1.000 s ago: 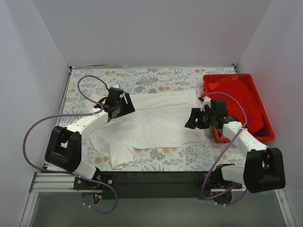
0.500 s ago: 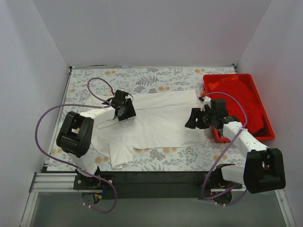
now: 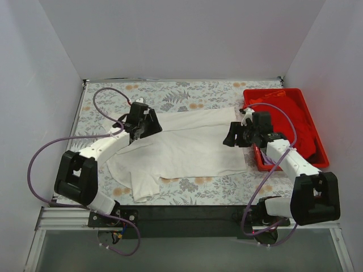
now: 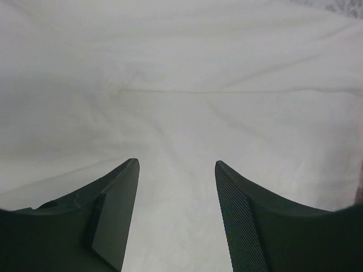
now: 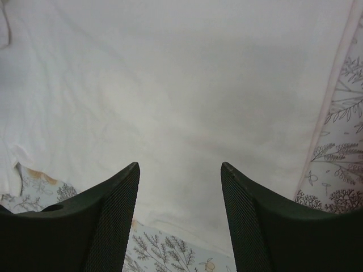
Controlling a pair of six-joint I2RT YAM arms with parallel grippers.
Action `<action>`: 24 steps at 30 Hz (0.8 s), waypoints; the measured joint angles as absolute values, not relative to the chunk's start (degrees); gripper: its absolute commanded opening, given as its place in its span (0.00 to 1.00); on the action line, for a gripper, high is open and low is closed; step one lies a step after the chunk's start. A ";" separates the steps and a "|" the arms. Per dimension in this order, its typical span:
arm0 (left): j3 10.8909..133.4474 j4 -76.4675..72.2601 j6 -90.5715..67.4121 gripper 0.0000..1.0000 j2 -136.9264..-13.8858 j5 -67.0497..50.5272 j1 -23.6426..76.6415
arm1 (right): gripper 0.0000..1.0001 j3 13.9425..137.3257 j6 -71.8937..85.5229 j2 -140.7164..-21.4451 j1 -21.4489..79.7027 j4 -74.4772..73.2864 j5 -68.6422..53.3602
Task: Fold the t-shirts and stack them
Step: Fold the tshirt
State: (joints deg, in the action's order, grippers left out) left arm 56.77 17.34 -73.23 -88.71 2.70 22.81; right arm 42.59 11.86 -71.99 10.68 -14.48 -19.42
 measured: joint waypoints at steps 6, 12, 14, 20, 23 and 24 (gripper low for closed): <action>58.74 17.19 -72.93 0.55 -83.64 3.62 15.46 | 0.59 50.09 13.39 -79.07 10.13 -11.75 -16.69; 58.08 18.17 -72.66 0.55 -85.78 5.67 6.81 | 0.46 54.46 17.15 -85.91 9.28 -8.71 -10.41; 56.90 18.20 -72.16 0.56 -85.69 6.46 7.01 | 0.46 55.75 18.63 -88.33 9.04 -8.01 -8.36; 52.60 17.98 -70.17 0.56 -84.84 9.41 7.66 | 0.44 59.70 23.64 -95.85 8.97 -5.89 -2.83; 51.31 17.76 -69.54 0.56 -84.12 10.76 7.66 | 0.44 61.04 25.78 -98.85 8.97 -5.30 -0.32; 51.16 17.76 -69.36 0.55 -84.05 11.09 7.66 | 0.44 61.41 26.55 -99.74 8.97 -5.26 0.51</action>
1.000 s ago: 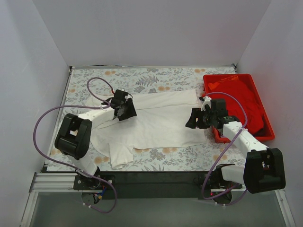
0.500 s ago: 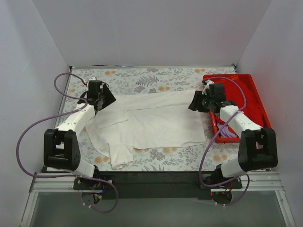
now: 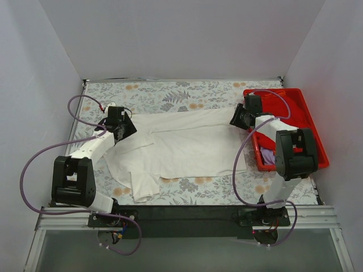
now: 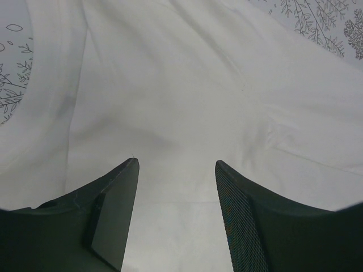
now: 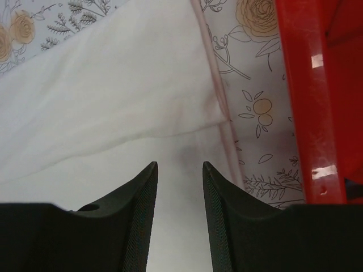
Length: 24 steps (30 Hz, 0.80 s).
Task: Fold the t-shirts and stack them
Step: Fold the tshirt
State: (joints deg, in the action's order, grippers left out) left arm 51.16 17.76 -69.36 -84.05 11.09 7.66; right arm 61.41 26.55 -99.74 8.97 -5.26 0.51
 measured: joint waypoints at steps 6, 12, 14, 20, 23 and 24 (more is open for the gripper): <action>51.16 17.50 -68.77 0.56 -84.05 11.73 7.66 | 0.43 62.61 30.63 -103.20 8.97 -4.47 4.95; 51.16 17.50 -68.55 0.56 -84.03 11.86 7.66 | 0.42 63.68 33.08 -105.27 8.97 -4.03 7.75; 51.16 17.50 -68.53 0.56 -84.05 11.84 7.66 | 0.42 63.70 33.47 -105.62 8.99 -3.86 7.99; 51.16 17.50 -68.40 0.56 -84.03 11.75 7.66 | 0.41 63.70 34.57 -106.13 9.02 -2.59 8.71; 51.16 17.52 -68.38 0.56 -84.03 11.55 7.66 | 0.41 63.70 34.79 -106.24 9.04 -2.31 8.80; 51.16 17.52 -68.38 0.56 -84.05 11.51 7.66 | 0.41 63.70 34.81 -106.26 9.04 -2.17 8.80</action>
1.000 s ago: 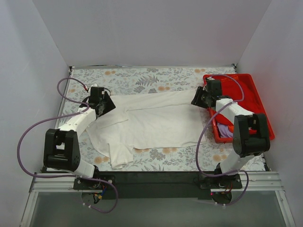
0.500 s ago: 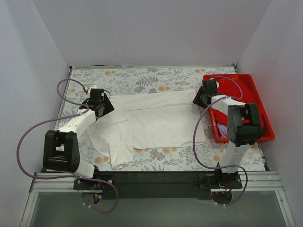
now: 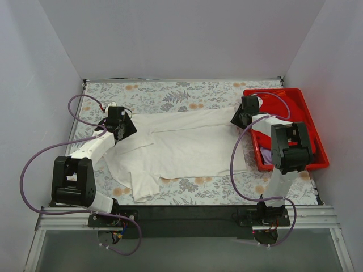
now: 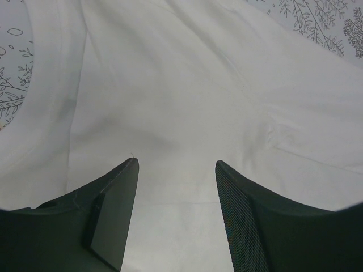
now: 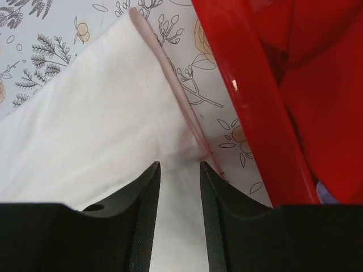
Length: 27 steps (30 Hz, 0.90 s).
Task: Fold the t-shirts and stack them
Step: Fold the tshirt
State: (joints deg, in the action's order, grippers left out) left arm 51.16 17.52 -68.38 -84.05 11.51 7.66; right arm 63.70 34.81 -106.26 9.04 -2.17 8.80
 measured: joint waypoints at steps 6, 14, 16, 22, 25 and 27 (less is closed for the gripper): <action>51.16 17.52 -68.38 0.56 -84.03 11.35 7.66 | 0.38 63.77 35.18 -106.85 9.06 -1.48 8.84; 51.16 17.54 -68.38 0.56 -84.05 11.18 7.66 | 0.32 63.99 35.35 -107.59 9.06 -0.73 8.95; 51.16 17.54 -68.38 0.56 -84.03 11.16 7.66 | 0.30 63.99 35.38 -107.96 9.06 -0.47 9.06; 51.16 17.54 -68.38 0.56 -84.05 11.14 7.66 | 0.18 64.07 35.33 -108.49 9.02 0.14 9.21; 51.16 17.56 -68.38 0.56 -84.03 11.16 7.66 | 0.10 64.07 35.16 -108.60 9.02 0.16 9.41; 51.16 17.56 -68.38 0.56 -84.05 11.14 7.66 | 0.07 64.07 35.03 -108.60 9.02 0.16 9.47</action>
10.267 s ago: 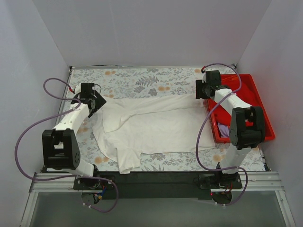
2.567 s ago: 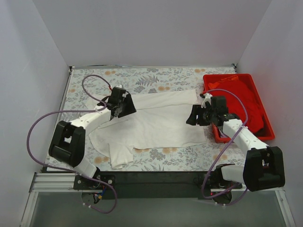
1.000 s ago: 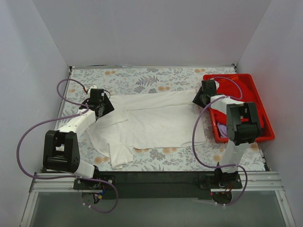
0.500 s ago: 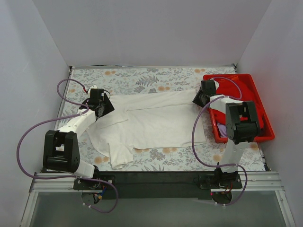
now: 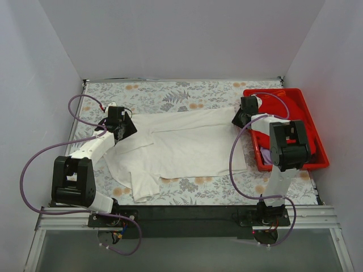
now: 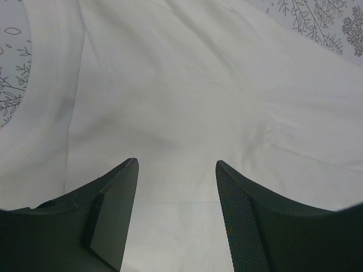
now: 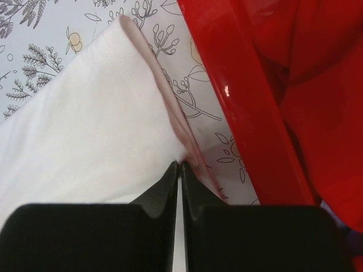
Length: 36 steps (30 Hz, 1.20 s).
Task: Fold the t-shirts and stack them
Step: Fold the tshirt
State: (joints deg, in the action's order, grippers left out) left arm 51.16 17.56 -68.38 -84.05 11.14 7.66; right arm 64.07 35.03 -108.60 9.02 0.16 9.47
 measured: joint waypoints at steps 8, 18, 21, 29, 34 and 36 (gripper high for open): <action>51.16 17.58 -68.38 0.56 -84.05 11.18 7.66 | 0.06 63.94 32.58 -107.57 9.04 0.01 10.41; 51.16 18.00 -68.38 0.56 -84.05 11.42 7.66 | 0.08 63.94 30.09 -104.09 9.04 -0.75 10.35; 51.16 18.02 -68.40 0.56 -84.05 11.62 7.66 | 0.09 63.72 29.69 -104.09 9.02 -1.63 10.39; 51.18 18.65 -68.62 0.56 -84.16 12.86 7.60 | 0.14 62.85 27.97 -104.53 9.02 -3.11 11.05; 54.54 20.18 -70.22 0.58 -87.66 12.95 4.12 | 0.36 63.00 25.39 -104.55 9.06 -3.99 11.33; 57.08 20.36 -70.98 0.59 -90.19 13.02 1.87 | 0.40 63.53 23.79 -104.55 9.21 -4.64 11.62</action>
